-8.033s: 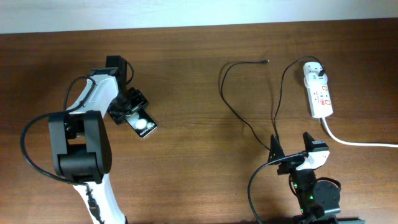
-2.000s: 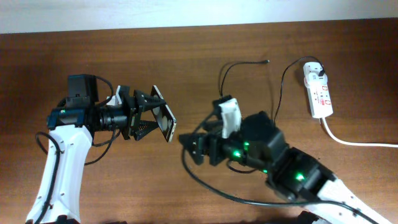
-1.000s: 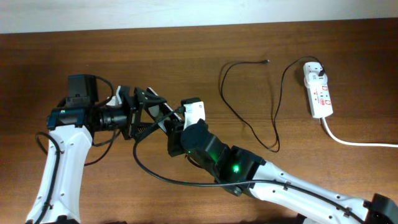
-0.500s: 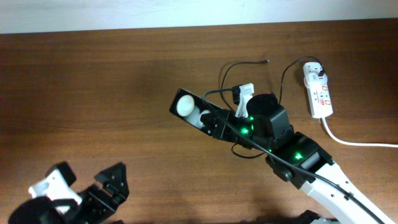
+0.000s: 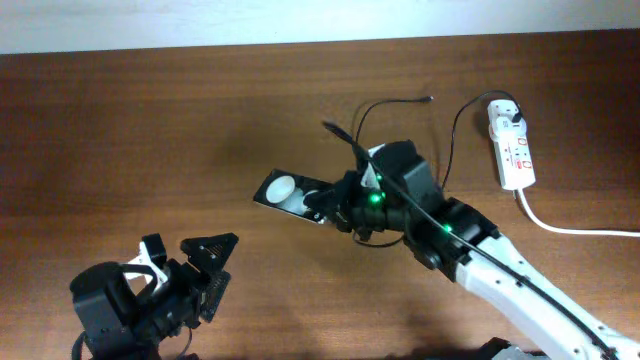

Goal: Plug charger to phone and switch on socket
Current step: 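Grasp the cable plug with the right gripper and lift it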

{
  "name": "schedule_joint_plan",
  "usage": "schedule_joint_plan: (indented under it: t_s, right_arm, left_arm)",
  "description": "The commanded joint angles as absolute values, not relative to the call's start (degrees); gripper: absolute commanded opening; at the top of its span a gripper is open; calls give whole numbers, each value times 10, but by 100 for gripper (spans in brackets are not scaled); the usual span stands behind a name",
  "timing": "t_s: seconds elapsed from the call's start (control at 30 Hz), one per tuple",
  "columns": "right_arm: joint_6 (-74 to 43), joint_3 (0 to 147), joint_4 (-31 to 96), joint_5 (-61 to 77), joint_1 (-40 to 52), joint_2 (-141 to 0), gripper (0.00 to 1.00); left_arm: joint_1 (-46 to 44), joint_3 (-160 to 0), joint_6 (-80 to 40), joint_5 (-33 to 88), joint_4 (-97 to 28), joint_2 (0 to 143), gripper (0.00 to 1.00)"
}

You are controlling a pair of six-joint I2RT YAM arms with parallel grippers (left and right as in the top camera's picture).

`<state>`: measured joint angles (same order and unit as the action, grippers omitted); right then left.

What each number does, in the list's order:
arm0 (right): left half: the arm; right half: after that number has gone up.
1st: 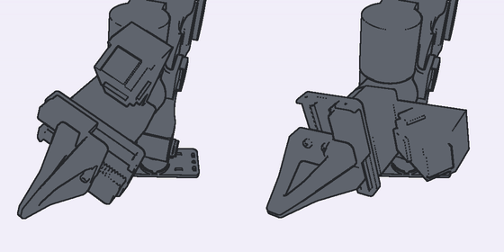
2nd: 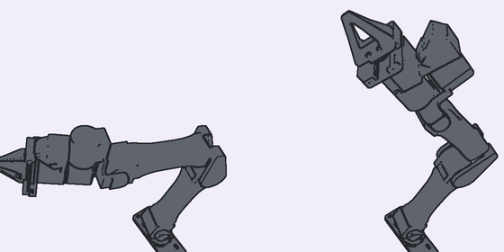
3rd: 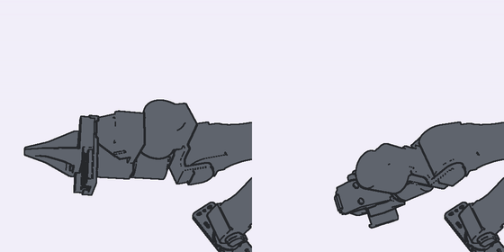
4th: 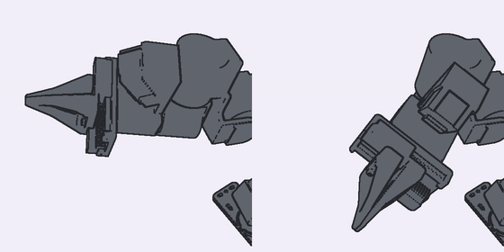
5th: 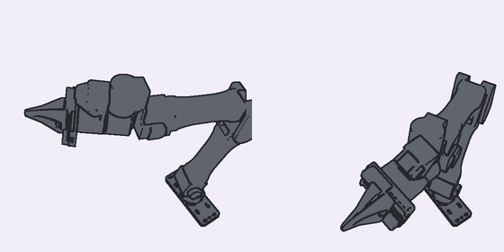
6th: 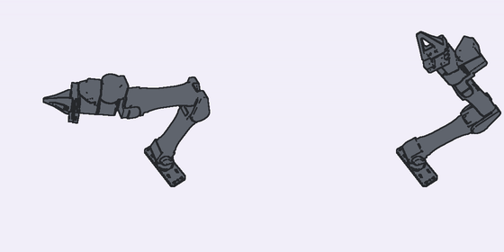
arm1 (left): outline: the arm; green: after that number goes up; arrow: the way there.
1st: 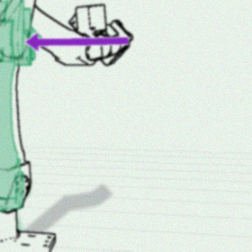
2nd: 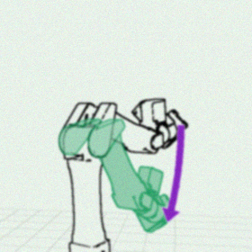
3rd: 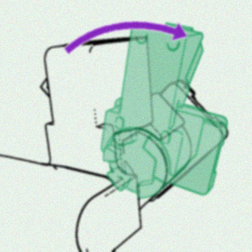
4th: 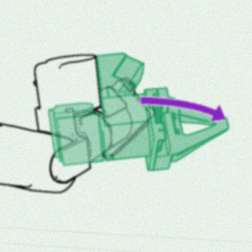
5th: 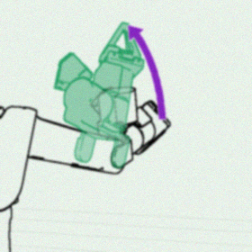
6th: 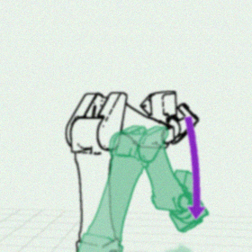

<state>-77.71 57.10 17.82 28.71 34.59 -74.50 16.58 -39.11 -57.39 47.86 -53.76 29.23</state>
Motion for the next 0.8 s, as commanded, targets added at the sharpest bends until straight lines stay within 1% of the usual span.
schedule_joint_plan:
  t_s: [0.0,0.13,0.27,0.33,0.4,0.47,0.53,0.57,0.6,0.63,0.7,0.77]
  right_arm:
    - [-816,580,123,316,345,-764,4]
    - [-816,580,65,342,345,-763,4]
    - [-876,580,64,353,353,-763,4]
    - [-875,580,62,339,376,-763,4]
    - [-876,580,62,328,386,-763,4]
    - [-876,580,62,330,392,-763,4]
    - [-891,580,62,331,404,-763,4]
    - [-909,580,62,333,412,-763,4]
    - [-919,580,62,332,416,-763,4]
    - [-926,580,62,332,420,-763,4]
    - [-940,580,62,335,428,-763,4]
    - [-955,580,61,340,438,-763,4]
  left_arm:
    - [167,-391,-627,500,-536,289,99]
    - [167,-391,-708,517,-536,289,99]
    - [167,-391,-789,528,-536,289,99]
    - [167,-391,-857,530,-536,289,99]
    - [167,-391,-868,530,-536,289,100]
    - [167,-391,-870,528,-517,289,92]
    - [167,-391,-870,525,-458,289,91]
    - [167,-391,-870,517,-428,289,84]
    - [167,-391,-870,517,-419,289,75]
    - [167,-391,-870,517,-416,289,71]
    - [166,-391,-870,517,-416,289,70]
    - [165,-391,-870,514,-416,289,72]
